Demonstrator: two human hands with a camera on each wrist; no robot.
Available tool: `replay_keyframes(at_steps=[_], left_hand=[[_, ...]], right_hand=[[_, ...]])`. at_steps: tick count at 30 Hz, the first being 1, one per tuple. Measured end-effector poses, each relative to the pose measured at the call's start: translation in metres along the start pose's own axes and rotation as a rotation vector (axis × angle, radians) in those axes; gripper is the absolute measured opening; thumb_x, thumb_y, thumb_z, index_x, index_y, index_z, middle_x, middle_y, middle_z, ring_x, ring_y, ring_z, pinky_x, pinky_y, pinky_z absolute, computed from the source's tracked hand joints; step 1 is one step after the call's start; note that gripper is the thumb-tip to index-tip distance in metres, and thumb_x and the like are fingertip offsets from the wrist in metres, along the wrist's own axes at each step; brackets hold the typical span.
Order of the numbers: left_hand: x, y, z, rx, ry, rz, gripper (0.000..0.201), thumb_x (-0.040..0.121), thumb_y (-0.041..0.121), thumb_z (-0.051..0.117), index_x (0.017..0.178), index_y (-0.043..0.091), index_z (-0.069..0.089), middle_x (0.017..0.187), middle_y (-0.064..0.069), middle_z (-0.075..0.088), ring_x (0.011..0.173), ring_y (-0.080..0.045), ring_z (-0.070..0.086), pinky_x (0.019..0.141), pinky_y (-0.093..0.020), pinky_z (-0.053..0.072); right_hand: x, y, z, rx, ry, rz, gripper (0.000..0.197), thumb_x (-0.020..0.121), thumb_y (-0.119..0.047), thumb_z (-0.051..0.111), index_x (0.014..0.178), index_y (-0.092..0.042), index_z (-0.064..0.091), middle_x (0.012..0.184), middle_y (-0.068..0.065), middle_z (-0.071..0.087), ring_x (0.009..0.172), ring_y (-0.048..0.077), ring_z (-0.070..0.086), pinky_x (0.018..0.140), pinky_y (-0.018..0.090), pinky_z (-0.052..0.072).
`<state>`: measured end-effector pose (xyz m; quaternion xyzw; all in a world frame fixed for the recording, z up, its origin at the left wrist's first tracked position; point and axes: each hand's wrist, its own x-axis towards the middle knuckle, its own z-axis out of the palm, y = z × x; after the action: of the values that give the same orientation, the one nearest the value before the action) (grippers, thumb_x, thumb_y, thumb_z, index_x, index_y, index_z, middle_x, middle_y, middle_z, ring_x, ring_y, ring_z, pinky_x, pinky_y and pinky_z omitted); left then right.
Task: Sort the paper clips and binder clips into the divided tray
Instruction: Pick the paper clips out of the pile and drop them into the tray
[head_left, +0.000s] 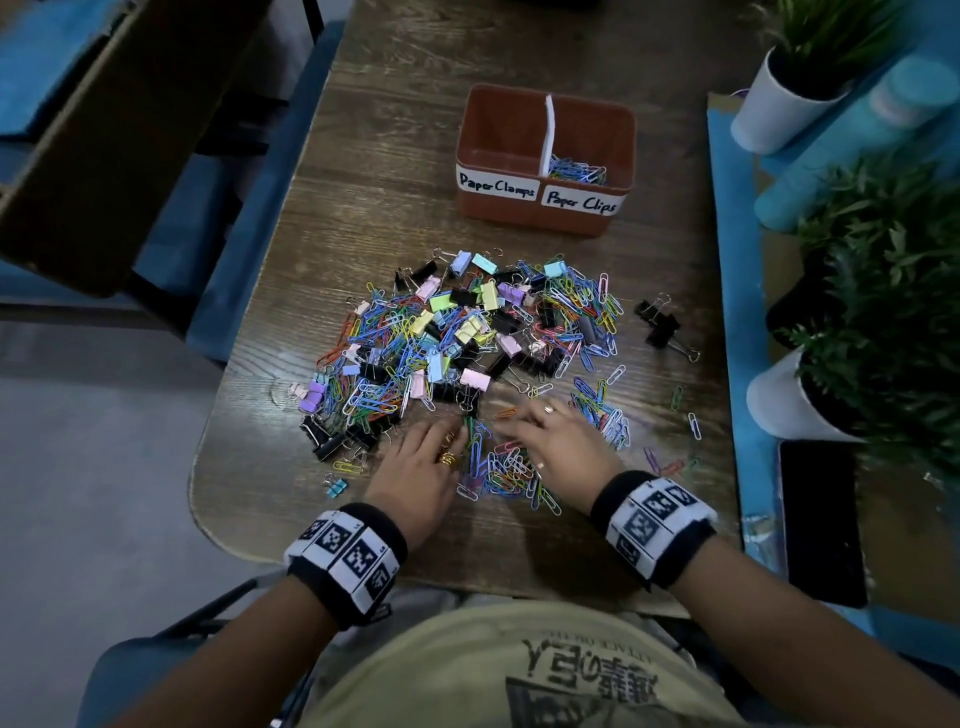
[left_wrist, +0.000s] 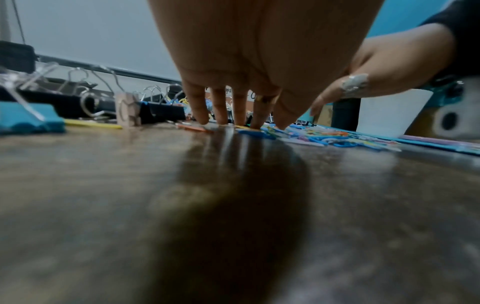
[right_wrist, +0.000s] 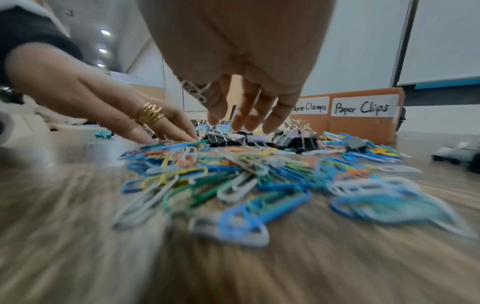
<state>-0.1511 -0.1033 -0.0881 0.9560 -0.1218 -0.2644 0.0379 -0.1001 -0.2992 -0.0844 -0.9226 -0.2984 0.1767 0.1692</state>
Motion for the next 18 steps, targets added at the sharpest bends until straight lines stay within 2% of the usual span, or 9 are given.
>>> replay_keyframes(at_steps=[2, 5, 8, 10, 12, 13, 15, 17, 18], left_hand=[[0.000, 0.005, -0.002, 0.039, 0.007, -0.013, 0.051, 0.073, 0.038, 0.035, 0.106, 0.021, 0.070, 0.109, -0.003, 0.067, 0.094, -0.022, 0.063, 0.069, -0.034, 0.055], [-0.001, 0.005, -0.001, 0.107, -0.006, 0.006, 0.050, 0.072, 0.039, 0.037, 0.107, 0.024, 0.069, 0.110, -0.006, 0.066, 0.093, -0.024, 0.064, 0.071, -0.035, 0.055], [-0.003, 0.004, -0.009, 0.124, -0.039, -0.006, 0.045, 0.067, 0.038, 0.046, 0.102, 0.026, 0.071, 0.111, -0.008, 0.066, 0.093, -0.026, 0.065, 0.072, -0.035, 0.055], [-0.003, 0.004, -0.017, 0.063, -0.007, 0.051, 0.041, 0.072, 0.031, 0.042, 0.099, 0.023, 0.072, 0.124, -0.014, 0.060, 0.107, -0.033, 0.062, 0.084, -0.044, 0.053], [0.000, 0.008, -0.016, 0.028, 0.014, 0.153, 0.043, 0.087, 0.025, 0.037, 0.121, 0.020, 0.061, 0.150, -0.013, 0.032, 0.136, -0.033, 0.033, 0.111, -0.047, 0.029], [0.000, 0.010, -0.016, 0.030, 0.004, 0.196, 0.044, 0.092, 0.025, 0.033, 0.131, 0.020, 0.052, 0.156, -0.007, 0.017, 0.144, -0.028, 0.016, 0.117, -0.043, 0.013], [-0.002, 0.012, -0.015, -0.041, 0.027, 0.202, 0.047, 0.097, 0.029, 0.025, 0.141, 0.021, 0.039, 0.158, 0.002, 0.005, 0.146, -0.019, 0.002, 0.115, -0.031, -0.005], [-0.004, 0.010, -0.016, -0.129, 0.065, 0.100, 0.046, 0.100, 0.031, 0.028, 0.144, 0.017, 0.035, 0.158, 0.003, 0.001, 0.146, -0.015, 0.002, 0.111, -0.025, -0.008], [-0.004, 0.007, -0.020, -0.142, 0.091, 0.035, 0.047, 0.100, 0.031, 0.028, 0.142, 0.012, 0.037, 0.158, 0.001, 0.002, 0.146, -0.016, 0.003, 0.115, -0.026, -0.007]], right_hand=[[0.019, -0.010, -0.006, -0.078, -0.013, -0.006, 0.061, 0.088, -0.003, 0.050, 0.138, -0.036, 0.039, 0.139, 0.005, 0.041, 0.128, 0.026, 0.036, 0.107, 0.044, 0.031], [0.046, -0.019, -0.017, -0.216, -0.086, -0.067, 0.069, 0.089, -0.004, 0.048, 0.143, -0.040, 0.025, 0.149, 0.006, 0.027, 0.134, 0.026, 0.029, 0.107, 0.043, 0.031], [0.056, -0.016, -0.027, -0.283, -0.135, -0.053, 0.067, 0.090, -0.009, 0.045, 0.146, -0.036, 0.019, 0.149, 0.006, 0.027, 0.134, 0.025, 0.027, 0.107, 0.043, 0.029], [0.056, -0.013, -0.027, -0.300, -0.156, -0.042, 0.067, 0.090, -0.011, 0.046, 0.146, -0.034, 0.017, 0.148, 0.006, 0.029, 0.133, 0.026, 0.029, 0.106, 0.042, 0.028], [0.054, -0.010, -0.024, -0.319, -0.180, -0.023, 0.068, 0.089, -0.008, 0.046, 0.146, -0.032, 0.018, 0.148, 0.006, 0.029, 0.132, 0.026, 0.030, 0.104, 0.041, 0.030], [0.053, -0.008, -0.023, -0.319, -0.192, -0.017, 0.068, 0.089, -0.007, 0.046, 0.146, -0.031, 0.019, 0.149, 0.005, 0.027, 0.132, 0.026, 0.029, 0.105, 0.041, 0.031], [0.050, -0.006, -0.023, -0.276, -0.169, -0.023, 0.067, 0.087, -0.004, 0.047, 0.146, -0.027, 0.023, 0.151, 0.004, 0.025, 0.134, 0.025, 0.028, 0.107, 0.041, 0.031], [0.041, -0.002, -0.024, -0.194, -0.077, 0.014, 0.061, 0.087, -0.001, 0.047, 0.143, -0.022, 0.032, 0.150, 0.005, 0.029, 0.135, 0.025, 0.030, 0.110, 0.042, 0.032], [0.034, 0.002, -0.025, -0.149, -0.030, 0.054, 0.059, 0.087, 0.000, 0.046, 0.142, -0.019, 0.036, 0.150, 0.006, 0.031, 0.135, 0.025, 0.031, 0.112, 0.042, 0.031]])
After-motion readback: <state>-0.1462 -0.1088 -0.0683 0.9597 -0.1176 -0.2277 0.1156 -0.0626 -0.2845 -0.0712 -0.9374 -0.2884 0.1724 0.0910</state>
